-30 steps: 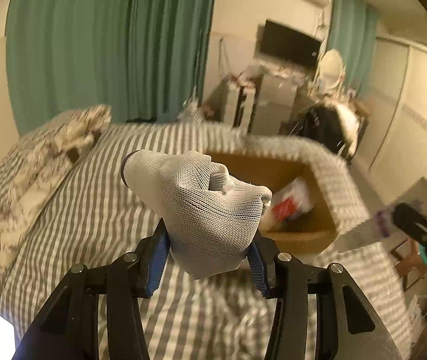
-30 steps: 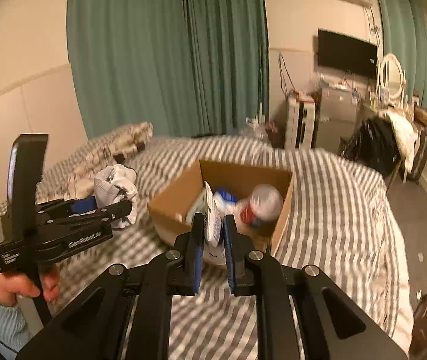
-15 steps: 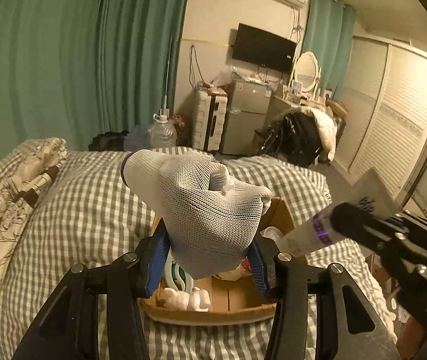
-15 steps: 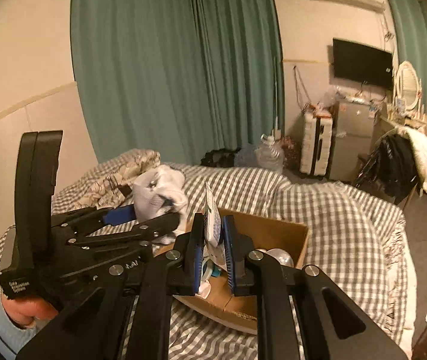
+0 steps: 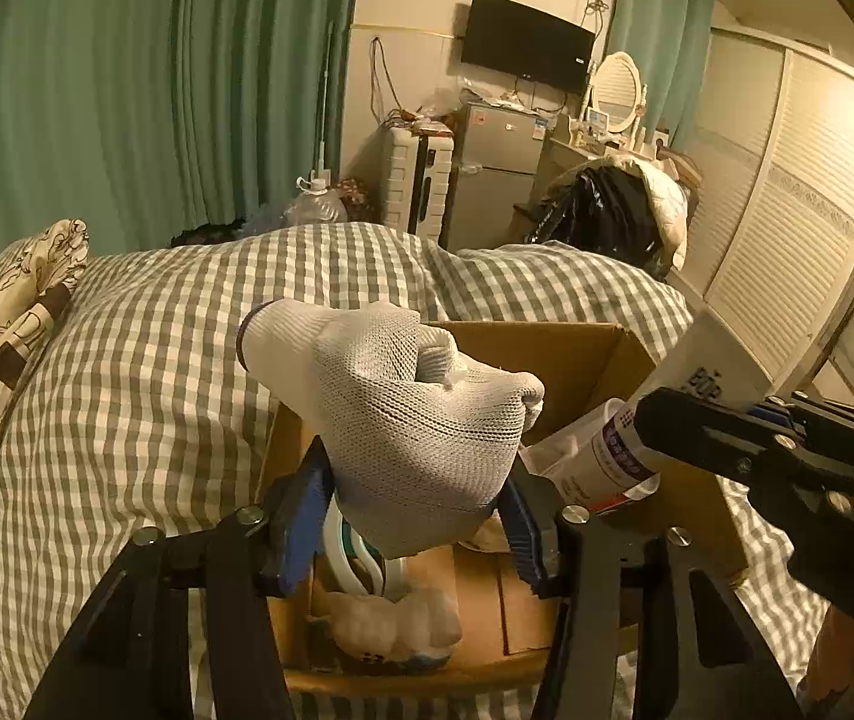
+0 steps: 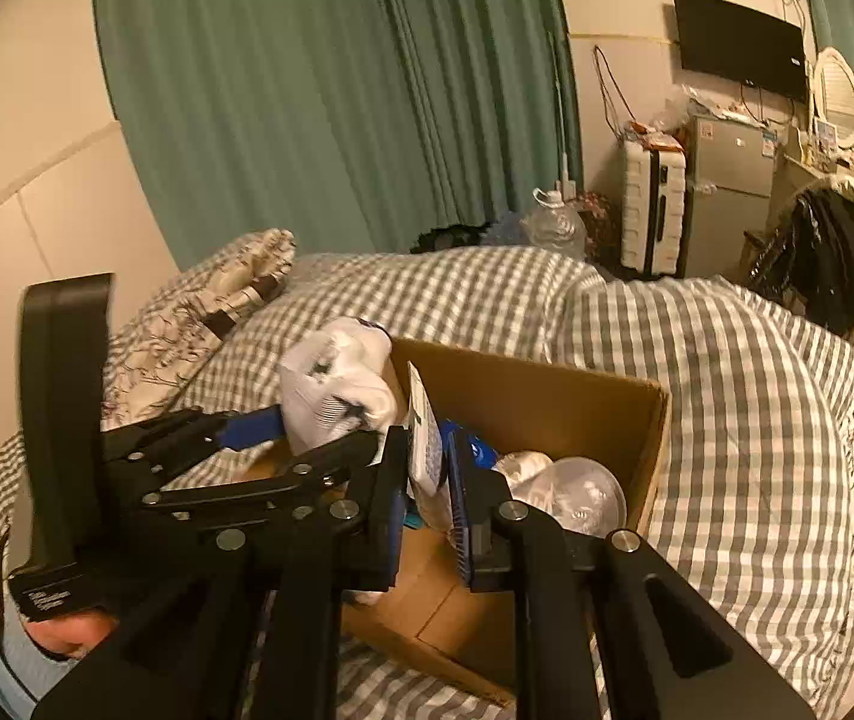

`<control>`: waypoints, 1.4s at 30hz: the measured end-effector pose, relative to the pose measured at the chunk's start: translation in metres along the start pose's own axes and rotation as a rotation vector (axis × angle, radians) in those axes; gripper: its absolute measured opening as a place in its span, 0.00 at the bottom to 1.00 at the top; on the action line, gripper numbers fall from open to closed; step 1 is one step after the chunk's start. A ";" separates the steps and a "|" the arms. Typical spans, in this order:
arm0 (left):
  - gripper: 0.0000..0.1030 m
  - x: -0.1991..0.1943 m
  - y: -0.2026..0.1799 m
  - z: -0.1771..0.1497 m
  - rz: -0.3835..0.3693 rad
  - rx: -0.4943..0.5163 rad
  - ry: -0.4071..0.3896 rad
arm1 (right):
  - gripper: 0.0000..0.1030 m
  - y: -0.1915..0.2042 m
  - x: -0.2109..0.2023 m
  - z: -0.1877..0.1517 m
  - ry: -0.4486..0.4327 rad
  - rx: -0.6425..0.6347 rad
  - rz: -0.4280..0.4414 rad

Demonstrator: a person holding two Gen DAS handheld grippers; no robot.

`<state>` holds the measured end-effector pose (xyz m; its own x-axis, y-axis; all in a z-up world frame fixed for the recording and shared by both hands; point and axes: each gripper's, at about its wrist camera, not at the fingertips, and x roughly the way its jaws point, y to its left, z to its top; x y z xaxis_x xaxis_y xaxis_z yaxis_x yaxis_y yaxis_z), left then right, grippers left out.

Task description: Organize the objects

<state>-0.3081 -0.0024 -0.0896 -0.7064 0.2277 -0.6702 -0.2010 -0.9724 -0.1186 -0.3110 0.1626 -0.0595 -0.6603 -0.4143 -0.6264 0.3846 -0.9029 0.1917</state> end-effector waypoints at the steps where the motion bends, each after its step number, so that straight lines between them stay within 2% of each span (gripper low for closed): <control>1: 0.57 0.001 0.001 0.000 -0.005 0.000 -0.002 | 0.13 -0.003 0.002 -0.002 0.001 0.008 -0.004; 2: 0.58 0.003 0.003 -0.001 -0.011 -0.001 -0.002 | 0.13 -0.005 0.003 -0.003 -0.002 0.018 -0.006; 4: 0.61 0.006 0.005 -0.002 -0.015 -0.010 -0.002 | 0.21 -0.010 0.002 -0.004 -0.011 0.033 -0.018; 6: 0.68 0.007 0.007 -0.003 -0.001 -0.018 -0.002 | 0.52 -0.010 -0.003 -0.002 -0.032 0.036 -0.039; 8: 0.76 0.004 0.008 -0.003 0.020 -0.021 -0.013 | 0.61 -0.011 -0.011 -0.001 -0.066 0.048 -0.076; 10: 0.86 -0.005 0.009 -0.003 0.042 -0.020 -0.048 | 0.63 -0.013 -0.018 0.003 -0.095 0.054 -0.089; 12: 0.96 -0.018 0.010 -0.002 0.062 -0.029 -0.098 | 0.71 -0.013 -0.028 0.006 -0.126 0.060 -0.110; 23: 1.00 -0.121 -0.015 0.014 0.132 0.021 -0.303 | 0.99 0.013 -0.125 0.005 -0.313 0.047 -0.290; 29: 1.00 -0.192 -0.034 0.015 0.162 0.066 -0.437 | 1.00 0.032 -0.186 0.000 -0.393 0.046 -0.357; 33: 1.00 -0.221 -0.042 0.002 0.176 0.064 -0.475 | 1.00 0.045 -0.214 -0.009 -0.424 0.040 -0.390; 38: 1.00 -0.226 -0.034 -0.040 0.168 -0.008 -0.461 | 1.00 0.054 -0.229 -0.045 -0.443 0.050 -0.431; 42: 1.00 -0.212 -0.025 -0.065 0.191 -0.041 -0.435 | 1.00 0.052 -0.209 -0.079 -0.409 0.039 -0.473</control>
<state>-0.1093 -0.0298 0.0075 -0.9484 0.0359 -0.3151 -0.0187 -0.9982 -0.0574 -0.1016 0.2120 0.0216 -0.9497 0.0284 -0.3118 -0.0286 -0.9996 -0.0037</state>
